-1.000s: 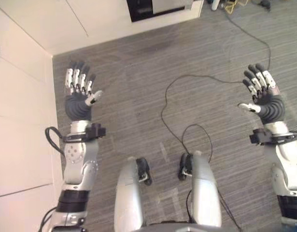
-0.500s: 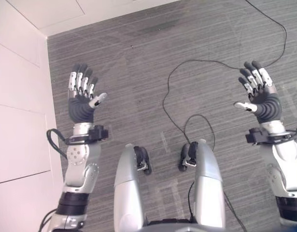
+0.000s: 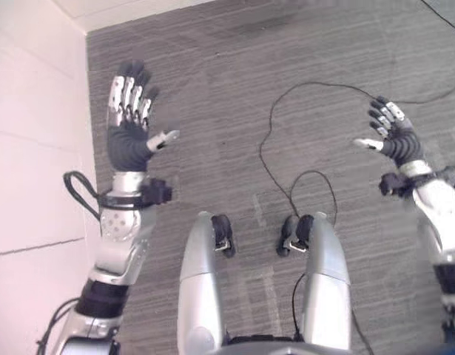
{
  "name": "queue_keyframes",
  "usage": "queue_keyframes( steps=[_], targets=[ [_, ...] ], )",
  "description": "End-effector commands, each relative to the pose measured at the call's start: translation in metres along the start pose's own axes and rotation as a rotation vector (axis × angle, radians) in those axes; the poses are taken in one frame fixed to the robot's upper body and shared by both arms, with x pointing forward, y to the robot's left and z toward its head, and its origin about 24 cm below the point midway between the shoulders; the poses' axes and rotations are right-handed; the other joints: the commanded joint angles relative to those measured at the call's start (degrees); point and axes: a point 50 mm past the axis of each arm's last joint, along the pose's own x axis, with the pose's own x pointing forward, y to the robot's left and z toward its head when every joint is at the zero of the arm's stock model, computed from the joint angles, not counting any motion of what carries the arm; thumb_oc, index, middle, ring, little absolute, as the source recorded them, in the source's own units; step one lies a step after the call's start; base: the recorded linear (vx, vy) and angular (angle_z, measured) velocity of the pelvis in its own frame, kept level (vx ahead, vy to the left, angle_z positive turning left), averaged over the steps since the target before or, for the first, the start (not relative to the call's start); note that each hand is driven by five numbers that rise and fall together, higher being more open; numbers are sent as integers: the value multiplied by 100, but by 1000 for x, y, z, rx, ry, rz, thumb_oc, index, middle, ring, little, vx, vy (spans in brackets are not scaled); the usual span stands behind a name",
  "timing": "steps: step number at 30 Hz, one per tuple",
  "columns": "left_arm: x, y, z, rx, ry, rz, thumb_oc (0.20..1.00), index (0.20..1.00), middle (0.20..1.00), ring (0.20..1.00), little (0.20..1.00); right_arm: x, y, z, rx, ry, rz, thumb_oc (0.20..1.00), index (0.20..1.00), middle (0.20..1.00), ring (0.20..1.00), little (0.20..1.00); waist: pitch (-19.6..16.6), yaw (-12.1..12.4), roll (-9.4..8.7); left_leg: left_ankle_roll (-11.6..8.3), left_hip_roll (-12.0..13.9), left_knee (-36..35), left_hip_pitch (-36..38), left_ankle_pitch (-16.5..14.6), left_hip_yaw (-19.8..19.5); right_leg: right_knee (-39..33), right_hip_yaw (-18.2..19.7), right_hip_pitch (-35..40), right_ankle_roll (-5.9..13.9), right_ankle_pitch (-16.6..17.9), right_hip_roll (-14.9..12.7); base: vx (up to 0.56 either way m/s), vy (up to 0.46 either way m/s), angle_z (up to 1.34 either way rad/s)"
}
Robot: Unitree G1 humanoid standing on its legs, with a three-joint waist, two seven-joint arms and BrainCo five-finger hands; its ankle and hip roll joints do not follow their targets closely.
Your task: Place the dishes in the dishwasher.
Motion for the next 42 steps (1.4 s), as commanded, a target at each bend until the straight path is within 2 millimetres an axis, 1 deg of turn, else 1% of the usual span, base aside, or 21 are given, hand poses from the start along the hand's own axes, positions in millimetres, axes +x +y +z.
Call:
queue_keyframes(
  steps=[1, 2, 3, 5, 8, 10, 15, 20, 23, 25, 26, 27, 30, 32, 33, 35, 36, 38, 39, 41, 42],
  targets=[
    [7, 1, 2, 27, 0, -48, 1000, 1000, 1000, 1000, 1000, 19, -21, 7, -250, 115, -18, 1000, 1000, 1000, 1000, 1000, -343, 184, -45, -473, 170, -740, 121, 167, -366, -321, 685, -49, 720, 59, -437, -37, -184, 44],
    [13, -1, 0, 25, 11, -79, 1000, 1000, 1000, 1000, 1000, 36, -38, 7, -378, 231, -17, 1000, 1000, 1000, 1000, 1000, -357, 353, -41, -466, 164, -752, 46, 225, -401, -290, 610, -92, 679, 77, -510, -51, -191, 56],
    [18, -4, -1, 11, 20, -102, 1000, 1000, 1000, 1000, 1000, 48, -53, 9, -418, 339, -35, 1000, 1000, 1000, 1000, 1000, -371, 507, -23, -444, 140, -777, -28, 285, -441, -256, 536, -138, 635, 97, -577, -47, -145, 47],
    [21, -7, -2, -5, 20, -118, 1000, 1000, 1000, 1000, 1000, 54, -55, 10, -370, 392, -59, 1000, 1000, 1000, 1000, 1000, -369, 609, 6, -425, 112, -784, -92, 319, -471, -237, 505, -180, 615, 122, -619, -41, -74, 29],
    [20, -16, -6, -9, 22, -157, 1000, 1000, 1000, 1000, 1000, 60, -56, 5, -424, 465, -58, 1000, 1000, 1000, 1000, 1000, -393, 748, 42, -393, 68, -739, -193, 339, -501, -189, 442, -244, 590, 145, -682, -13, -26, 20],
    [20, -20, -7, -17, 29, -167, 1000, 1000, 1000, 1000, 1000, 61, -53, 2, -400, 492, -40, 1000, 1000, 1000, 1000, 1000, -387, 803, 86, -369, 45, -705, -248, 352, -503, -134, 425, -286, 577, 129, -722, -3, 13, 15],
    [19, -18, -11, -39, 53, -144, 1000, 1000, 1000, 1000, 1000, 60, -46, -8, -399, 546, -11, 1000, 1000, 1000, 1000, 1000, -377, 814, 196, -335, -16, -688, -313, 368, -471, -74, 475, -378, 565, 102, -749, -15, 49, 7],
    [16, -13, -13, -56, 70, -131, 1000, 1000, 1000, 1000, 1000, 58, -49, -12, -391, 557, -36, 1000, 1000, 1000, 1000, 1000, -314, 779, 291, -328, -25, -664, -331, 385, -476, -56, 526, -429, 555, 107, -729, -41, 34, -2],
    [17, -14, -11, -64, 57, -136, 1000, 1000, 1000, 1000, 1000, 60, -56, -4, -348, 503, -114, 1000, 1000, 1000, 1000, 1000, -292, 761, 284, -324, -11, -858, -197, 452, -457, -194, 503, -320, 555, 150, -686, -44, 12, 0],
    [16, -11, -9, -61, 55, -134, 1000, 1000, 1000, 1000, 1000, 61, -59, 3, -211, 442, -208, 1000, 1000, 1000, 1000, 1000, -294, 730, 241, -326, 32, -1094, 12, 491, -422, -398, 466, -126, 569, 199, -630, 0, 0, 0],
    [12, -9, -10, -63, 55, -123, 1000, 1000, 1000, 1000, 1000, 60, -56, 3, -255, 410, -203, 1000, 1000, 1000, 1000, 1000, -289, 701, 204, -312, 55, -1387, 291, 542, -399, -601, 425, 116, 572, 240, -556, -25, 29, -8],
    [11, -9, -10, -63, 52, -117, 1000, 1000, 1000, 1000, 1000, 61, -55, 5, -237, 384, -205, 1000, 1000, 1000, 1000, 1000, -279, 685, 191, -306, 70, -1542, 431, 580, -381, -711, 406, 233, 573, 269, -536, -20, 54, -25],
    [9, -5, -6, -65, 29, -72, 1000, 1000, 1000, 1000, 1000, 63, -44, 29, -194, 239, -204, 1000, 1000, 1000, 1000, 1000, -277, 575, 103, -302, 121, -2178, 988, 715, -295, -1237, 340, 724, 584, 391, -449, -14, 49, -25],
    [6, -1, -3, -55, 16, -44, 1000, 1000, 1000, 1000, 1000, 56, -38, 35, -216, 149, -237, 1000, 1000, 1000, 1000, 1000, -307, 478, 9, -313, 165, -2642, 1393, 837, -187, -1653, 275, 1096, 622, 479, -356, -12, 52, -20],
    [1, 4, -2, -37, 8, -6, 1000, 1000, 1000, 1000, 1000, 43, -21, 34, -218, 78, -173, 1000, 1000, 1000, 1000, 1000, -357, 320, -69, -327, 208, -3121, 1778, 983, -35, -2073, 222, 1434, 655, 562, -227, -6, 82, -21],
    [-4, 8, -1, -13, 6, 25, 1000, 1000, 1000, 1000, 1000, 21, -2, 24, -184, 30, -107, 1000, 1000, 1000, 1000, 1000, -440, 149, -159, -348, 219, -3589, 2231, 1141, 181, -2555, 164, 1839, 683, 672, -83, -17, 92, -34],
    [-7, 10, 0, -2, 8, 39, 1000, 1000, 1000, 1000, 1000, 9, 6, 18, -134, 12, -73, 1000, 1000, 1000, 1000, 1000, -462, 75, -189, -311, 213, -3810, 2386, 1340, 276, -2816, 109, 1979, 647, 863, -23, -23, 104, -52],
    [-15, 20, -2, 28, 30, 129, 1000, 1000, 1000, 1000, 1000, -25, 26, -8, -71, -12, -46, 1000, 1000, 1000, 1000, 1000, -645, -188, -264, -328, 110, -4383, 2993, 1472, 506, -3514, 60, 2566, 703, 1017, 163, 53, 132, -43],
    [-22, 26, -7, 32, 61, 174, 1000, 1000, 1000, 1000, 1000, -41, 31, -25, -55, 28, -25, 1000, 1000, 1000, 1000, 1000, -731, -273, -284, -320, 70, -4681, 3329, 1543, 632, -3845, 26, 2867, 751, 1108, 225, 104, 150, -13],
    [-32, 32, -16, 28, 124, 234, 1000, 1000, 1000, 1000, 1000, -55, 34, -44, -44, 94, 11, 1000, 1000, 1000, 1000, 1000, -908, -416, -261, -331, -7, -5193, 3807, 1675, 792, -4457, -40, 3323, 804, 1253, 355, 137, 174, -49],
    [-41, 37, -26, 25, 205, 270, 1000, 1000, 1000, 1000, 1000, -65, 37, -56, 19, 149, 41, 1000, 1000, 1000, 1000, 1000, -1028, -494, -225, -358, -35, -5626, 4208, 1830, 941, -4948, -138, 3743, 832, 1392, 476, 184, 167, -61]
  ],
)
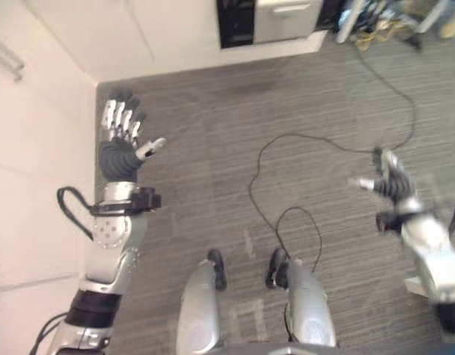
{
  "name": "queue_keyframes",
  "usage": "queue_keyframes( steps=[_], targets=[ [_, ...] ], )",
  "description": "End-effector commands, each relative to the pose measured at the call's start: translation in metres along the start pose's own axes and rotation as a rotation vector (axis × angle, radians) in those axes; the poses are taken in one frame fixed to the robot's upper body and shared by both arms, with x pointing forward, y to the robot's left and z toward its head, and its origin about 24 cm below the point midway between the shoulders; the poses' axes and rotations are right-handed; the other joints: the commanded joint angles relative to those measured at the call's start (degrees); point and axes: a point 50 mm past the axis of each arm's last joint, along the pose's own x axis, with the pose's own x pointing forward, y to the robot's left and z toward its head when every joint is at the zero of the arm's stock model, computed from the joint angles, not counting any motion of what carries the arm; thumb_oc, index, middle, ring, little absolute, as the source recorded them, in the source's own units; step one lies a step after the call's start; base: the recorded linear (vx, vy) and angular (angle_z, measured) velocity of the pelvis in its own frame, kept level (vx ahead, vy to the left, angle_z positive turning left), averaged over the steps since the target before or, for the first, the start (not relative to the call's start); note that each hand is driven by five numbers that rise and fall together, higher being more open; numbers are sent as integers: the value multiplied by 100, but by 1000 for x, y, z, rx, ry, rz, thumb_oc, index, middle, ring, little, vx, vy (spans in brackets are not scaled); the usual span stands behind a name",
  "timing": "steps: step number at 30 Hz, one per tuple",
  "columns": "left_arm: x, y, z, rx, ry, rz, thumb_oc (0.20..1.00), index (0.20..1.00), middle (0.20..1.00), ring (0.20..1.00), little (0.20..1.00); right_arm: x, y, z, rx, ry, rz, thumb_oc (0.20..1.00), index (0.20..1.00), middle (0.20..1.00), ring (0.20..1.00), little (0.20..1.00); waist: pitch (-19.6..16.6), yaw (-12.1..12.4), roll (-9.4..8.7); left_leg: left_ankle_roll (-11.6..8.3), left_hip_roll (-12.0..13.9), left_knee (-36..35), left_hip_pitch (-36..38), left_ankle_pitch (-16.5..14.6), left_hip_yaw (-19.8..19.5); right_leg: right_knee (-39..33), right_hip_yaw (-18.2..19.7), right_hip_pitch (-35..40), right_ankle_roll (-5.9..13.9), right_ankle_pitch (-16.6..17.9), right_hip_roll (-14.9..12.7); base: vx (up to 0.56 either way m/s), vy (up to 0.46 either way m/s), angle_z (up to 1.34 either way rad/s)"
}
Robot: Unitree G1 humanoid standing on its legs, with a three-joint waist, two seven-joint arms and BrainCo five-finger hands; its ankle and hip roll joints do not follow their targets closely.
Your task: Place the dishes in the dishwasher.
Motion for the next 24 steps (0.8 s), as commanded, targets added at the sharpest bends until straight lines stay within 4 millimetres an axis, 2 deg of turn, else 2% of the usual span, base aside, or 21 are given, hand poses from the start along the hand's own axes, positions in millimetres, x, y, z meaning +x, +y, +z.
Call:
queue_keyframes(
  steps=[1, 2, 3, 4, 6, 7, 9, 10, 11, 12, 13, 14, 15, 16, 17, 18, 19, 20, 21, 22, 24],
  targets=[
    [-7, -1, -10, 16, 87, 14, 1000, 1000, 1000, 1000, 1000, 29, -20, 39, -11, -152, 1, 1000, 1000, 1000, 1000, 1000, -384, 112, 244, -413, 281, -1622, 800, 625, 32, -740, -52, 599, 475, -223, -144, 273, 170, -25],
    [-19, 11, -28, 61, 231, 80, 1000, 1000, 1000, 1000, 1000, 20, -24, 23, 32, -113, -6, 1000, 1000, 1000, 1000, 1000, -660, 46, 269, -468, 206, -2170, 1299, 812, 148, -1345, -145, 1168, 511, -56, -24, 246, 100, -18],
    [-25, 16, -35, 96, 289, 80, 1000, 1000, 1000, 1000, 1000, 15, -29, 18, 89, -104, -19, 1000, 1000, 1000, 1000, 1000, -763, 20, 267, -484, 176, -2362, 1482, 884, 172, -1542, -172, 1362, 527, 22, 8, 224, 63, -9],
    [-29, 19, -38, 101, 328, 56, 1000, 1000, 1000, 1000, 1000, 8, -35, 16, 175, -103, -36, 1000, 1000, 1000, 1000, 1000, -864, -18, 262, -491, 141, -2554, 1677, 947, 196, -1784, -191, 1565, 549, 133, 35, 127, 10, 1],
    [-40, 33, -38, 168, 372, 104, 1000, 1000, 1000, 1000, 1000, -9, -52, 16, 315, -172, -99, 1000, 1000, 1000, 1000, 1000, -1141, -99, 258, -494, 99, -2718, 1974, 884, 252, -2322, -231, 1979, 617, 400, 21, 119, 16, 15],
    [-43, 38, -44, 148, 435, 130, 1000, 1000, 1000, 1000, 1000, -13, -56, 32, 425, -291, -146, 1000, 1000, 1000, 1000, 1000, -1279, -124, 274, -508, 103, -2718, 2070, 824, 242, -2541, -237, 2161, 651, 509, 15, 78, 1, 9],
    [-47, 34, -55, 43, 522, 147, 1000, 1000, 1000, 1000, 1000, -15, -59, 52, 427, -412, -179, 1000, 1000, 1000, 1000, 1000, -1396, -128, 291, -570, 160, -2718, 2080, 852, 241, -2780, -265, 2320, 694, 626, -25, 31, -5, -9],
    [-48, 36, -60, 26, 566, 253, 1000, 1000, 1000, 1000, 1000, -22, -63, 81, 431, -571, -198, 1000, 1000, 1000, 1000, 1000, -1489, -103, 322, -570, 143, -2718, 2125, 841, 219, -2808, -276, 2403, 688, 593, -24, 8, 10, -9],
    [-46, 38, -58, 21, 544, 284, 1000, 1000, 1000, 1000, 1000, -25, -66, 89, 436, -632, -222, 1000, 1000, 1000, 1000, 1000, -1513, -98, 325, -551, 125, -2718, 2139, 841, 209, -2808, -269, 2408, 675, 601, -18, 55, 32, -2],
    [-26, 43, -40, 7, 416, 340, 1000, 1000, 1000, 1000, 1000, -54, -89, 142, 395, -1013, -355, 1000, 1000, 1000, 1000, 1000, -1625, -85, 324, -500, 68, -2718, 2282, 743, 165, -2707, -229, 2468, 684, 533, -10, 65, 41, 2],
    [6, 39, -10, 66, 285, 342, 1000, 1000, 1000, 1000, 1000, -108, -91, 200, 168, -1534, -437, 1000, 1000, 1000, 1000, 1000, -1737, -44, 334, -527, 62, -2718, 2357, 701, 160, -2674, -316, 2522, 727, 511, -49, 83, 36, 3],
    [39, 36, 25, 144, 105, 446, 1000, 1000, 1000, 1000, 1000, -144, -73, 234, 11, -1896, -418, 1000, 1000, 1000, 1000, 1000, -1837, 19, 338, -557, 20, -2718, 2396, 671, 126, -2726, -422, 2617, 769, 499, -56, 69, -15, 2],
    [70, 38, 59, 158, -3, 567, 1000, 1000, 1000, 1000, 1000, -176, -52, 259, -122, -2226, -461, 1000, 1000, 1000, 1000, 1000, -1990, 91, 314, -584, -26, -2718, 2422, 664, 129, -2766, -519, 2700, 797, 487, -45, 58, -49, 6],
    [86, 41, 76, 148, -36, 575, 1000, 1000, 1000, 1000, 1000, -189, -45, 270, -150, -2375, -516, 1000, 1000, 1000, 1000, 1000, -2028, 130, 301, -605, -39, -2718, 2415, 696, 156, -2781, -590, 2721, 798, 502, -40, 76, -57, 6],
    [99, 44, 89, 142, -38, 573, 1000, 1000, 1000, 1000, 1000, -199, -38, 283, -265, -2478, -550, 1000, 1000, 1000, 1000, 1000, -2106, 214, 294, -619, -61, -2718, 2432, 659, 128, -2779, -652, 2771, 811, 463, -41, 51, -40, 2],
    [111, 48, 105, 139, -89, 517, 1000, 1000, 1000, 1000, 1000, -204, -38, 302, -381, -2465, -551, 1000, 1000, 1000, 1000, 1000, -2167, 307, 259, -630, -71, -2718, 2430, 651, 111, -2788, -749, 2814, 810, 452, -46, 29, -27, -14],
    [113, 50, 107, 129, -98, 512, 1000, 1000, 1000, 1000, 1000, -205, -38, 307, -389, -2459, -548, 1000, 1000, 1000, 1000, 1000, -2152, 313, 273, -621, -76, -2718, 2406, 686, 115, -2798, -764, 2804, 799, 483, -49, -3, -16, -8],
    [113, 51, 108, 126, -99, 516, 1000, 1000, 1000, 1000, 1000, -205, -38, 309, -389, -2462, -543, 1000, 1000, 1000, 1000, 1000, -2144, 300, 292, -620, -76, -2718, 2401, 689, 115, -2798, -764, 2799, 799, 485, -50, 16, -45, 1],
    [109, 59, 127, 123, -222, 445, 1000, 1000, 1000, 1000, 1000, -198, -48, 326, -571, -2304, -622, 1000, 1000, 1000, 1000, 1000, -2158, 402, 223, -643, -70, -2718, 2400, 657, 68, -2806, -836, 2840, 816, 470, -50, 28, -55, 17],
    [104, 64, 133, 115, -265, 437, 1000, 1000, 1000, 1000, 1000, -196, -53, 330, -607, -2259, -633, 1000, 1000, 1000, 1000, 1000, -2146, 393, 241, -648, -63, -2718, 2382, 657, 60, -2809, -837, 2829, 824, 476, -59, 22, -65, 7],
    [89, 74, 139, 77, -315, 428, 1000, 1000, 1000, 1000, 1000, -192, -61, 326, -624, -2185, -474, 1000, 1000, 1000, 1000, 1000, -2122, 320, 315, -665, -64, -2718, 2347, 646, 9, -2812, -779, 2795, 824, 469, -44, -12, -36, 11]
  ],
)
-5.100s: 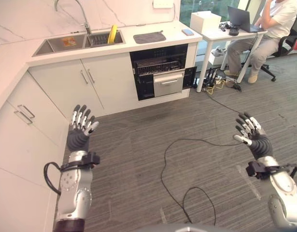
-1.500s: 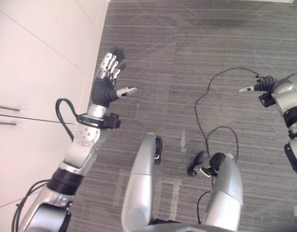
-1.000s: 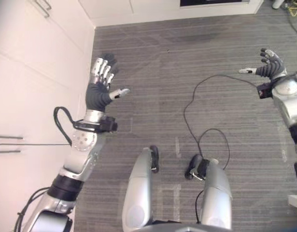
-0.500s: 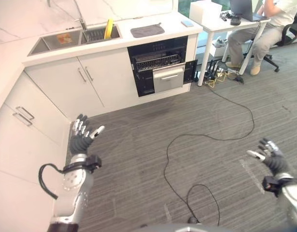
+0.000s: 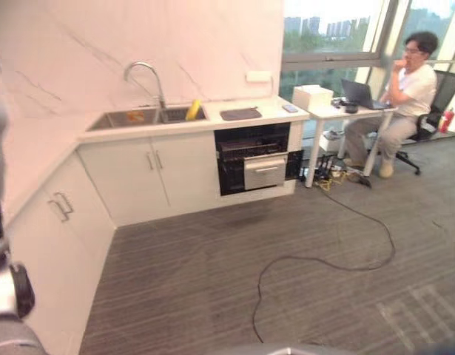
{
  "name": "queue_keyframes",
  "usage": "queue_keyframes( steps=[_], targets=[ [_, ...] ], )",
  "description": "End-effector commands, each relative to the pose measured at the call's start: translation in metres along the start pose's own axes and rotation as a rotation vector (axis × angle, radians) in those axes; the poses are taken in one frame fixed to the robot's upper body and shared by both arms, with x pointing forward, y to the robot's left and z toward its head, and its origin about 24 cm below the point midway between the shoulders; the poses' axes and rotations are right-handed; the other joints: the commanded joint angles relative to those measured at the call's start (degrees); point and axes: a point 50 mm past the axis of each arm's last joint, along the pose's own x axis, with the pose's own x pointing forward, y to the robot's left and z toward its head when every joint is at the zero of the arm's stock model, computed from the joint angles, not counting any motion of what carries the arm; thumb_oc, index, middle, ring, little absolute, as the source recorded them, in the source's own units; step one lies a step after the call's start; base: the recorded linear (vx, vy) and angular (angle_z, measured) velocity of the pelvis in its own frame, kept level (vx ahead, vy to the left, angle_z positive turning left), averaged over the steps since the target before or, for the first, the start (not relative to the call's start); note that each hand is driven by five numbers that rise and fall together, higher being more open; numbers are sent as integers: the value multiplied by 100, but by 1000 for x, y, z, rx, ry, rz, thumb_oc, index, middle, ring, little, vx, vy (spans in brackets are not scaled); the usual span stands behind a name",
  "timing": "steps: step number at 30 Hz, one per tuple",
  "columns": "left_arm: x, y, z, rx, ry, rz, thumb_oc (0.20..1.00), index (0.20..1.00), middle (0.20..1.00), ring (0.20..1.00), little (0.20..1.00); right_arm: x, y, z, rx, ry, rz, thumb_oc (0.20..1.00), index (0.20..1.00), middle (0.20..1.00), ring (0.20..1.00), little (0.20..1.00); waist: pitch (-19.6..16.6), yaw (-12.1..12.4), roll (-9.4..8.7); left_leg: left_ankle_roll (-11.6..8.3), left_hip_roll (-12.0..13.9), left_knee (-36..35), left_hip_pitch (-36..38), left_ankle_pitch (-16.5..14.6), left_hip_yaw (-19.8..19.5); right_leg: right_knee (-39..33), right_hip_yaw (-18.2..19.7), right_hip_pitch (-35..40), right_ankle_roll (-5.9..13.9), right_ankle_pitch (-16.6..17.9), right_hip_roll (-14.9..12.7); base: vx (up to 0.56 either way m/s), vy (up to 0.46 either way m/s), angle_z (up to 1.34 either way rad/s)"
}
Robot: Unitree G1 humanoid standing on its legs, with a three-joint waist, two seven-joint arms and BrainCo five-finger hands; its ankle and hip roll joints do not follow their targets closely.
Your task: Place the dishes in the dishwasher.
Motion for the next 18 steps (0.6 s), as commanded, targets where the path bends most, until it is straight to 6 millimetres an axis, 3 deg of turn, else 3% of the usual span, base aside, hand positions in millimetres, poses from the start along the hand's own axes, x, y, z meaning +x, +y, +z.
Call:
queue_keyframes(
  steps=[1, 7, 11, 14, 18],
  targets=[
    [-9, -6, 28, -277, -160, -55, 1000, 1000, 1000, 1000, 1000, -60, 16, -38, 102, 492, 124, 1000, 1000, 1000, 1000, 1000, 525, -125, 71, -360, 458, -2, -176, -93, -171, 46, -422, 250, 374, -370, -343, 7, -25, 10],
    [-21, 2, 50, -302, -280, -83, 1000, 1000, 1000, 1000, 1000, -71, 8, -20, -50, 433, 196, 1000, 1000, 1000, 1000, 1000, 476, -137, 26, -364, 468, -2, -198, -106, -184, 35, -368, 221, 363, -361, -328, 22, -14, -4],
    [-15, 0, 59, -287, -292, -113, 1000, 1000, 1000, 1000, 1000, -76, 3, -23, -100, 464, 272, 1000, 1000, 1000, 1000, 1000, 447, -111, 17, -376, 467, -2, -171, -132, -199, 34, -345, 232, 362, -362, -322, 49, -2, 1],
    [-13, 1, 66, -273, -321, -128, 1000, 1000, 1000, 1000, 1000, -75, 3, -23, -57, 468, 318, 1000, 1000, 1000, 1000, 1000, 442, -116, 17, -379, 459, -2, -176, -143, -208, 32, -343, 225, 378, -356, -321, 0, 0, 0],
    [-7, -2, 75, -275, -337, -168, 1000, 1000, 1000, 1000, 1000, -68, 11, -14, 128, 419, 438, 1000, 1000, 1000, 1000, 1000, 418, -76, 21, -394, 442, -2, -195, -164, -261, 32, -350, 211, 386, -341, -314, 30, 5, 0]
  ],
)
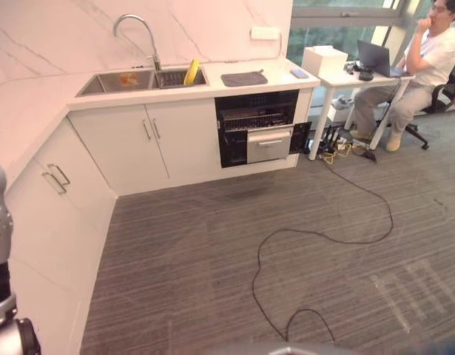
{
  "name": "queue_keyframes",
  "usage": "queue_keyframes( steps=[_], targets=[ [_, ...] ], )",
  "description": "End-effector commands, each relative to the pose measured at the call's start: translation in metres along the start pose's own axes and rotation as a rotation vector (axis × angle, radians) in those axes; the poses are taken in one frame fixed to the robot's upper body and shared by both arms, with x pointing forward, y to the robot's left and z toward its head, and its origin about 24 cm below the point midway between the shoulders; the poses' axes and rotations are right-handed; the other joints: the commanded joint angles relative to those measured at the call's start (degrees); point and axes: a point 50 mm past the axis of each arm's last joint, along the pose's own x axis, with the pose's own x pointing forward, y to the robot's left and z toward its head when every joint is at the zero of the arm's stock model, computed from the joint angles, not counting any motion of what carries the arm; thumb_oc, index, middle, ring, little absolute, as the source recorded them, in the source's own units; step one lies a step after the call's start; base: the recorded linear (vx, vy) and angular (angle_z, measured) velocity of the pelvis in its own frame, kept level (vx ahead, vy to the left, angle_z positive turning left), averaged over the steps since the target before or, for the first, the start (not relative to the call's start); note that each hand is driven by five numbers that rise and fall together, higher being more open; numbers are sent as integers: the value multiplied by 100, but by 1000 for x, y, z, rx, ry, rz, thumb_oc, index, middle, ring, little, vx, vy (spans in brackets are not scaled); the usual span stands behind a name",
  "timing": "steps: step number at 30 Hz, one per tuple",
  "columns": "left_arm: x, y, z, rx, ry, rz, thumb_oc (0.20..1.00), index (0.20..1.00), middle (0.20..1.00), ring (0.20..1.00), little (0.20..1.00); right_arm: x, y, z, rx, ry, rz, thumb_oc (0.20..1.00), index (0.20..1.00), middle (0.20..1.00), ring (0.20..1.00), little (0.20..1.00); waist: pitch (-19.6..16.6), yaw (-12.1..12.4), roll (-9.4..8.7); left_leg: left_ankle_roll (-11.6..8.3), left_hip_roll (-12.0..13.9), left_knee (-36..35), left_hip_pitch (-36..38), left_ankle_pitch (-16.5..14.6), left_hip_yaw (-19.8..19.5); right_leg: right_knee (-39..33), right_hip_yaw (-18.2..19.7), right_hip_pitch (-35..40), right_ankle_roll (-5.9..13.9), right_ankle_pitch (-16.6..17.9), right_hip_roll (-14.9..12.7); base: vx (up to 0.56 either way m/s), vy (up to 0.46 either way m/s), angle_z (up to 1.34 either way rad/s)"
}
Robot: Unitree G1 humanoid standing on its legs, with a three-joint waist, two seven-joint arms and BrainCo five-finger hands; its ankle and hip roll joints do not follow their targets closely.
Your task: Place the dishes in the dishwasher.
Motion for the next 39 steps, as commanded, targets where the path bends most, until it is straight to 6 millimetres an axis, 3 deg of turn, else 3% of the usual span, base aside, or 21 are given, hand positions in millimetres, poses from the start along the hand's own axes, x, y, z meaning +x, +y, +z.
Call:
queue_keyframes(
  steps=[1, 3, 6, 8, 10, 12, 14, 15, 17, 18, 20, 22, 24, 26, 28, 31, 34, 39],
  targets=[
    [18, -25, 32, -57, -125, -106, 1000, 1000, 1000, 1000, 1000, 9, 3, -16, 106, 84, 88, 1000, 1000, 1000, 1000, 1000, -155, 114, 56, -547, 506, 11, -6, -231, -269, 32, -330, 359, 386, -469, -234, 59, 2, 6],
    [18, -31, 29, -57, -142, -141, 1000, 1000, 1000, 1000, 1000, 0, 12, -33, -30, 224, 13, 1000, 1000, 1000, 1000, 1000, -79, 201, 79, -553, 503, 11, 2, -205, -325, 40, -358, 362, 380, -453, -222, 0, 5, 19],
    [13, -44, 25, -70, -128, -181, 1000, 1000, 1000, 1000, 1000, 5, 30, -25, 99, 113, 154, 1000, 1000, 1000, 1000, 1000, -27, 278, 33, -560, 507, 11, -31, -182, -409, 42, -364, 364, 370, -464, -226, -7, 1, 5],
    [11, -53, 25, -77, -116, -198, 1000, 1000, 1000, 1000, 1000, 13, 33, -33, 153, 160, 164, 1000, 1000, 1000, 1000, 1000, -5, 326, -19, -573, 516, 11, -24, -155, -405, 38, -437, 403, 368, -460, -240, 1, -13, 6],
    [10, -57, 23, -93, -113, -206, 1000, 1000, 1000, 1000, 1000, 14, 35, -52, 25, 278, 133, 1000, 1000, 1000, 1000, 1000, 14, 350, -58, -582, 514, 11, -4, -160, -403, 32, -502, 435, 386, -450, -252, -5, -14, 8],
    [10, -56, 20, -108, -113, -211, 1000, 1000, 1000, 1000, 1000, 18, 35, -56, 62, 252, 63, 1000, 1000, 1000, 1000, 1000, 10, 393, -59, -568, 511, 11, -24, -146, -462, 40, -512, 417, 372, -445, -248, -1, -6, 3],
    [10, -59, 20, -105, -115, -216, 1000, 1000, 1000, 1000, 1000, 18, 39, -62, 125, 265, 113, 1000, 1000, 1000, 1000, 1000, 35, 395, -86, -567, 529, 11, -30, -136, -481, 40, -524, 419, 358, -456, -255, 2, -8, 2],
    [10, -62, 20, -97, -115, -217, 1000, 1000, 1000, 1000, 1000, 23, 40, -62, 76, 236, 121, 1000, 1000, 1000, 1000, 1000, 47, 401, -104, -583, 545, 11, -6, -171, -480, 46, -537, 450, 370, -500, -256, 1, -7, 14],
    [17, -70, 21, -68, -105, -226, 1000, 1000, 1000, 1000, 1000, 31, 24, -79, -167, 253, -77, 1000, 1000, 1000, 1000, 1000, 13, 372, -74, -581, 545, 11, 23, -134, -431, 32, -577, 485, 378, -458, -245, 3, 21, 15],
    [19, -71, 24, -63, -105, -228, 1000, 1000, 1000, 1000, 1000, 31, 22, -84, -151, 281, -63, 1000, 1000, 1000, 1000, 1000, 4, 360, -56, -592, 552, 11, 58, -182, -442, 41, -571, 513, 395, -503, -234, -6, 32, 6],
    [26, -72, 28, -42, -109, -225, 1000, 1000, 1000, 1000, 1000, 37, 26, -75, 26, 183, 63, 1000, 1000, 1000, 1000, 1000, 48, 318, -40, -598, 550, 11, 64, -149, -444, 35, -563, 515, 388, -482, -233, 0, 0, 0],
    [29, -73, 30, -37, -103, -229, 1000, 1000, 1000, 1000, 1000, 40, 29, -75, 165, 227, 138, 1000, 1000, 1000, 1000, 1000, 72, 282, -38, -604, 559, 11, 60, -119, -436, 34, -541, 510, 384, -471, -237, -22, 14, -1],
    [35, -73, 32, -41, -108, -228, 1000, 1000, 1000, 1000, 1000, 33, 35, -91, 90, 365, 106, 1000, 1000, 1000, 1000, 1000, 157, 261, 12, -617, 557, 11, 46, -103, -411, 43, -536, 482, 402, -443, -259, -62, 37, -2],
    [35, -71, 28, -43, -104, -223, 1000, 1000, 1000, 1000, 1000, 37, 37, -78, 103, 247, 92, 1000, 1000, 1000, 1000, 1000, 164, 249, 50, -616, 564, 11, 41, -91, -402, 41, -520, 477, 407, -436, -261, 0, 0, 0],
    [31, -71, 26, -45, -91, -232, 1000, 1000, 1000, 1000, 1000, 41, 41, -66, 271, 201, 187, 1000, 1000, 1000, 1000, 1000, 176, 229, 61, -619, 588, 11, 16, -84, -368, 44, -505, 444, 407, -445, -274, -23, -10, 0],
    [25, -67, 23, -32, -109, -251, 1000, 1000, 1000, 1000, 1000, 43, 46, -58, 227, 196, 233, 1000, 1000, 1000, 1000, 1000, 256, 226, 6, -606, 612, 11, -13, -65, -309, 52, -478, 399, 381, -440, -289, -67, -18, 1],
    [19, -59, 17, -39, -98, -248, 1000, 1000, 1000, 1000, 1000, 36, 44, -69, 187, 323, 137, 1000, 1000, 1000, 1000, 1000, 282, 218, 69, -612, 615, 11, 7, -56, -322, 42, -433, 408, 376, -433, -280, 2, -1, -2],
    [-3, -49, 9, -46, -91, -273, 1000, 1000, 1000, 1000, 1000, 19, 58, -46, 335, 263, 334, 1000, 1000, 1000, 1000, 1000, 391, 219, 83, -617, 629, 11, -39, -38, -326, 54, -423, 370, 361, -459, -313, -60, -13, -2]
  ],
)
